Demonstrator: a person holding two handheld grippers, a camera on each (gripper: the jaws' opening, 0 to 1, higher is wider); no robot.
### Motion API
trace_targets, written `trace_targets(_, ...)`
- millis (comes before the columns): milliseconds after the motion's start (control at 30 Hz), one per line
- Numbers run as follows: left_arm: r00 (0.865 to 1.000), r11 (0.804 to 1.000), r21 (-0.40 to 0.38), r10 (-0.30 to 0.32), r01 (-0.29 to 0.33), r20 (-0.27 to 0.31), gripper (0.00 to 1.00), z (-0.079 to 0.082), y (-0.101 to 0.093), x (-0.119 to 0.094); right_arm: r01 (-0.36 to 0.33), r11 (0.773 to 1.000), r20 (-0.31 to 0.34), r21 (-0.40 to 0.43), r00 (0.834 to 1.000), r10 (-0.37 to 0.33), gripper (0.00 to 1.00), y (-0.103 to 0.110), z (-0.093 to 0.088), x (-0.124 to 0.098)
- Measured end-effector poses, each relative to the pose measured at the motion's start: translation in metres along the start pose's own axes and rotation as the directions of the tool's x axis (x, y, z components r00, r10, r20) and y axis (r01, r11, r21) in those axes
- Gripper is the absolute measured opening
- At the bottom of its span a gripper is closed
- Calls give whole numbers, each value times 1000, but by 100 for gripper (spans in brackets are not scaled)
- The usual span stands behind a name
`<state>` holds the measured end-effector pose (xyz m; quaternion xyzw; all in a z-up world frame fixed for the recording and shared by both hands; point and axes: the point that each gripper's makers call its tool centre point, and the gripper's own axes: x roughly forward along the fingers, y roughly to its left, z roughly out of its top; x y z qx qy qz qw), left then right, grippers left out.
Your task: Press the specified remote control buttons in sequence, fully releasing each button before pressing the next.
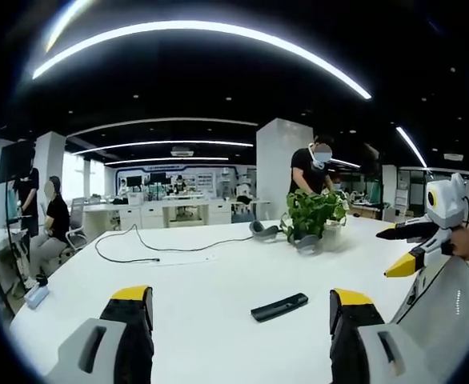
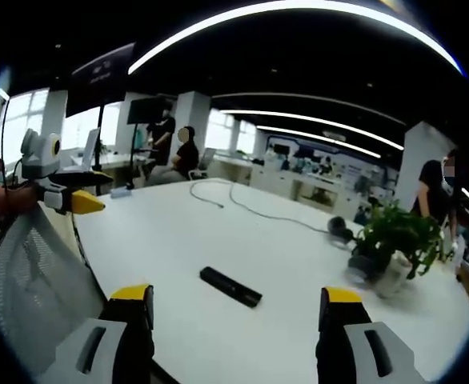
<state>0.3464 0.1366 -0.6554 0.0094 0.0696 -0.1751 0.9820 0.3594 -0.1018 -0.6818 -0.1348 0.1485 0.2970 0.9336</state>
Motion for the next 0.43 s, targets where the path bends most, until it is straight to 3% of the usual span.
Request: trace_targets(433,1000,1000,3,0,0,-6,95,0,0,0,4,1000,-4,-1,1000,-4,83,0,-1,0)
